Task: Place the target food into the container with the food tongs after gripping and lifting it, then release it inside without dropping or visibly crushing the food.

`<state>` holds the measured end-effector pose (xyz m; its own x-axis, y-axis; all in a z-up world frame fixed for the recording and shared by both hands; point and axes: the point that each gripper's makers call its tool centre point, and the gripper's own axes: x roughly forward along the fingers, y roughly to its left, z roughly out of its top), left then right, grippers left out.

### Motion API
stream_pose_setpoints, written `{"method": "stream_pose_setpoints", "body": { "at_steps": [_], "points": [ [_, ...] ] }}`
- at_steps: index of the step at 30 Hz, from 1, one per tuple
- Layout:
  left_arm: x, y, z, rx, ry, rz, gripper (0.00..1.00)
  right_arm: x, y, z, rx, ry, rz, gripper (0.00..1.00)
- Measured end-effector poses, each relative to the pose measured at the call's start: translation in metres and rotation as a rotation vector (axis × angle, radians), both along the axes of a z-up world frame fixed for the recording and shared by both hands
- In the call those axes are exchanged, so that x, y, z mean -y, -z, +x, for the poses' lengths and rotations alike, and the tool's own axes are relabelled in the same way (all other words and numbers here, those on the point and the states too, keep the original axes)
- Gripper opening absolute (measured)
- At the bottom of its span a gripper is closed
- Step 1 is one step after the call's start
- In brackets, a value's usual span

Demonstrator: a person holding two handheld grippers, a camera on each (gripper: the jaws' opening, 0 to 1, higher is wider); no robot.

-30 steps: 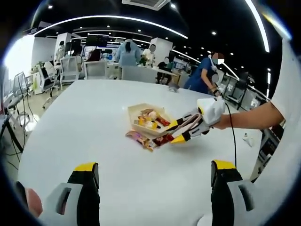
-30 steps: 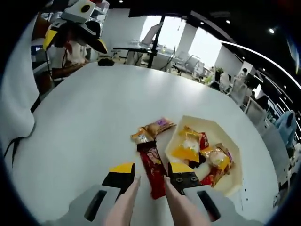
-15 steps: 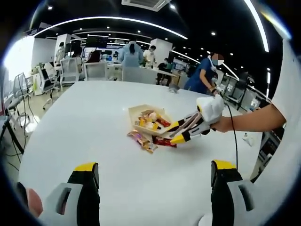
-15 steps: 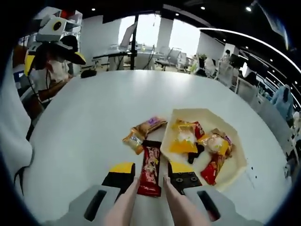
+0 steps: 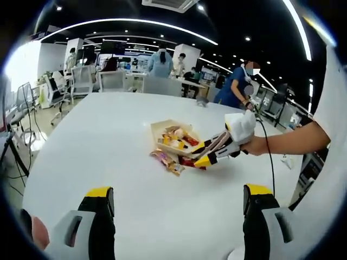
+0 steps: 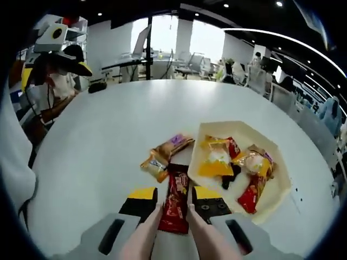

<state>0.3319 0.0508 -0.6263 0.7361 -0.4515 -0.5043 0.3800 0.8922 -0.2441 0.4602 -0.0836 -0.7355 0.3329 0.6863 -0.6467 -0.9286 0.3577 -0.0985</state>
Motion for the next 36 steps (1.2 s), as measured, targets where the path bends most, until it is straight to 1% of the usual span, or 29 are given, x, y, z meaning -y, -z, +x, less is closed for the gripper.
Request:
{"method": "stream_pose_setpoints", "body": {
  "at_steps": [1,3,5,9,10,12,14,15,16,17,18,19,20,21,22,23,24,25,26,27,28,29,30,31,32,34,35,36],
  "points": [
    [-0.001,-0.001,0.000,0.001,-0.001,0.000,0.99,0.001,-0.001,0.001,0.004,0.007,0.003,0.23],
    [-0.001,-0.001,0.001,0.002,-0.001,0.001,0.99,0.004,0.000,0.003,-0.025,0.060,-0.005,0.21],
    [-0.001,-0.003,0.002,0.005,-0.001,-0.003,0.99,0.002,0.000,0.002,-0.009,0.046,-0.014,0.21],
    [0.002,-0.006,0.003,0.014,0.006,-0.004,0.99,0.002,0.000,0.003,-0.025,0.069,-0.025,0.20],
    [0.003,-0.007,0.002,0.016,0.010,-0.002,0.99,0.003,-0.002,0.002,-0.039,0.080,-0.029,0.20],
    [0.003,-0.009,0.000,0.024,0.013,0.002,0.99,0.005,-0.003,-0.001,-0.044,0.087,-0.033,0.20],
    [0.003,-0.010,-0.001,0.024,0.014,0.000,0.99,0.008,-0.009,-0.005,-0.038,0.089,-0.019,0.21],
    [0.003,-0.011,-0.002,0.026,0.015,0.001,0.99,0.009,-0.010,-0.008,-0.045,0.091,-0.022,0.21],
    [0.004,-0.013,-0.003,0.035,0.017,0.000,0.99,0.012,-0.013,-0.009,-0.022,0.099,-0.023,0.21],
    [0.005,-0.013,-0.003,0.035,0.018,0.000,0.99,0.012,-0.013,-0.011,-0.030,0.095,-0.022,0.21],
    [0.006,-0.014,-0.004,0.036,0.021,0.000,0.99,0.014,-0.016,-0.013,-0.046,0.112,-0.012,0.21],
    [0.007,-0.015,-0.006,0.040,0.028,0.005,0.99,0.016,-0.021,-0.015,-0.041,0.120,0.009,0.21],
    [0.009,-0.016,-0.006,0.046,0.034,0.008,0.99,0.017,-0.023,-0.018,-0.071,0.136,0.028,0.21],
    [0.011,-0.017,-0.008,0.050,0.040,0.008,0.99,0.020,-0.026,-0.017,-0.056,0.161,0.040,0.21],
    [0.013,-0.018,-0.009,0.051,0.048,0.008,0.99,0.026,-0.031,-0.021,-0.057,0.167,0.036,0.21],
    [0.015,-0.019,-0.011,0.056,0.056,0.010,0.99,0.029,-0.036,-0.023,-0.058,0.189,0.055,0.21],
    [0.017,-0.020,-0.012,0.059,0.062,0.010,0.99,0.030,-0.043,-0.022,-0.046,0.211,0.090,0.21],
    [0.019,-0.021,-0.015,0.062,0.071,0.008,0.99,0.035,-0.049,-0.027,-0.063,0.223,0.102,0.21],
    [0.022,-0.022,-0.016,0.066,0.079,0.011,0.99,0.039,-0.054,-0.027,-0.047,0.245,0.105,0.21],
    [0.024,-0.022,-0.018,0.077,0.092,0.026,0.99,0.041,-0.061,-0.028,-0.022,0.251,0.128,0.21],
    [0.025,-0.022,-0.019,0.083,0.105,0.046,1.00,0.046,-0.066,-0.034,-0.040,0.261,0.133,0.21],
    [0.027,-0.021,-0.021,0.087,0.120,0.064,1.00,0.050,-0.070,-0.036,-0.029,0.279,0.135,0.21],
    [0.030,-0.020,-0.023,0.085,0.135,0.081,1.00,0.055,-0.075,-0.041,-0.014,0.277,0.139,0.21],
    [0.033,-0.020,-0.026,0.084,0.147,0.088,1.00,0.058,-0.079,-0.044,-0.015,0.292,0.148,0.21],
    [0.034,-0.020,-0.027,0.083,0.149,0.088,1.00,0.062,-0.086,-0.046,-0.006,0.318,0.175,0.22],
    [0.039,-0.021,-0.028,0.091,0.157,0.083,1.00,0.071,-0.094,-0.055,0.006,0.337,0.177,0.22],
    [0.041,-0.022,-0.028,0.095,0.162,0.081,1.00,0.076,-0.098,-0.057,0.023,0.351,0.183,0.22],
    [0.045,-0.023,-0.029,0.099,0.179,0.083,1.00,0.080,-0.103,-0.064,0.018,0.361,0.195,0.22]
  ]
}}
